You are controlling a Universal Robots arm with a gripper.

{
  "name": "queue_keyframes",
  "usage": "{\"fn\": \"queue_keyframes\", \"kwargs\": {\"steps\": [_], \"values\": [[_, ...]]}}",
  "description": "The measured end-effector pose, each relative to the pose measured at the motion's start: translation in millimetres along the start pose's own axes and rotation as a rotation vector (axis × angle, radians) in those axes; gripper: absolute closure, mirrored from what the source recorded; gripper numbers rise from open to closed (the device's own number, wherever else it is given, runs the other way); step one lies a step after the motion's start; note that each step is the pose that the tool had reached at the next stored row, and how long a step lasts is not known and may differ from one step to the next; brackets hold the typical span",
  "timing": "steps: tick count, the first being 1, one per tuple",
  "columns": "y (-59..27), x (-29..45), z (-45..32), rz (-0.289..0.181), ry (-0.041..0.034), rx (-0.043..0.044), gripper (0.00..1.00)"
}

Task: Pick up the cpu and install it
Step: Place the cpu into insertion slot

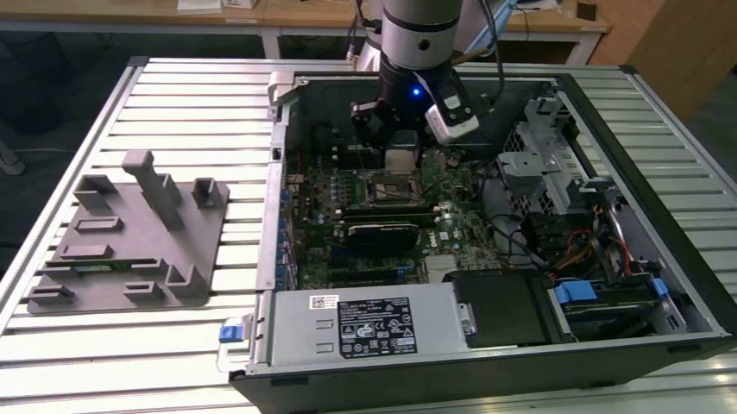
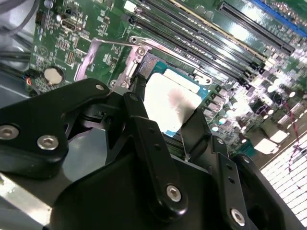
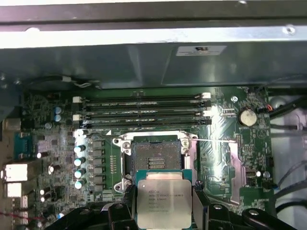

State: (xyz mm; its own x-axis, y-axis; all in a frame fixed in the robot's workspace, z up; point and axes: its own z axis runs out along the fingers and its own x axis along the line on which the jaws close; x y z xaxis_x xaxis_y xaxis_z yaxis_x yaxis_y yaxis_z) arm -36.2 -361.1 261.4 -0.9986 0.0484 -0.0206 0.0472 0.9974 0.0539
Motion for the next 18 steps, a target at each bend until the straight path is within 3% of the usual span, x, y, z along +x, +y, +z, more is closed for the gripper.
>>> {"fn": "queue_keyframes", "kwargs": {"steps": [18], "values": [[-0.1,0.0,1.2,0.325,-0.0176,0.0067,0.45]]}}
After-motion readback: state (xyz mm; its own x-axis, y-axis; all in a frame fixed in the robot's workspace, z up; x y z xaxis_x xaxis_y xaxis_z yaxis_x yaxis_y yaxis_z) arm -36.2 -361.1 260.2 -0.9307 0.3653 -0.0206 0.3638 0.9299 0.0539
